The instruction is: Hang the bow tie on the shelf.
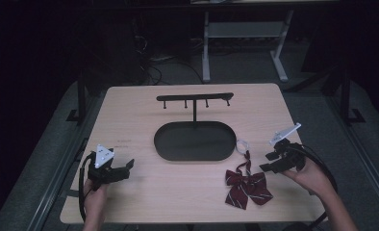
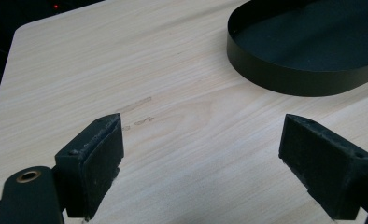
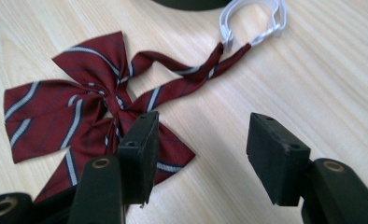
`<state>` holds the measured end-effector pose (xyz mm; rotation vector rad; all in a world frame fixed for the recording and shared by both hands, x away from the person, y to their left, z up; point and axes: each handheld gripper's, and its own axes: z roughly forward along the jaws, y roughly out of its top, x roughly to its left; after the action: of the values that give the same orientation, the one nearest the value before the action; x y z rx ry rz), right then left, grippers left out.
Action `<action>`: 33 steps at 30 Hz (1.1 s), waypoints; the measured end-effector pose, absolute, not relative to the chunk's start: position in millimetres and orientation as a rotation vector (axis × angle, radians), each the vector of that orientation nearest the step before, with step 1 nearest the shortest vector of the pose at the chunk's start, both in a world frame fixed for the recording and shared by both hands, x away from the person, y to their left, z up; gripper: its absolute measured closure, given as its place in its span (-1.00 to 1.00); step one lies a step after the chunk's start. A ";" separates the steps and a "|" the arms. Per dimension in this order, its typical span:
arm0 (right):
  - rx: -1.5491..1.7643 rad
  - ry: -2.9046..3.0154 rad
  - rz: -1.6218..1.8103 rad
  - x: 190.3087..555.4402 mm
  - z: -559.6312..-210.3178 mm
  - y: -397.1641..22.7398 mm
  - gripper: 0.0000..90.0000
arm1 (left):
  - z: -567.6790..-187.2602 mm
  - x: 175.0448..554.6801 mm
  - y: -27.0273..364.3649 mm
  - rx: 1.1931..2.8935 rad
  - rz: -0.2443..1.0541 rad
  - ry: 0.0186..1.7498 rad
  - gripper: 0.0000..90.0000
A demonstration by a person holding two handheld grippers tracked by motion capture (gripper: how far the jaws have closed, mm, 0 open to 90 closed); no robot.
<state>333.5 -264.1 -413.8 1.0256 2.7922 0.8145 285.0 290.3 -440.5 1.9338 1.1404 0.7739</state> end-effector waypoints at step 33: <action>0.962 2.875 0.681 404.6 -393.6 -211.6 0.14 | -439.3 283.7 293.8 1.914 0.781 1.144 -0.70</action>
<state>404.6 -211.6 -393.6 0.9622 2.8752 0.6813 283.7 293.8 -439.3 1.9140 1.1439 0.7811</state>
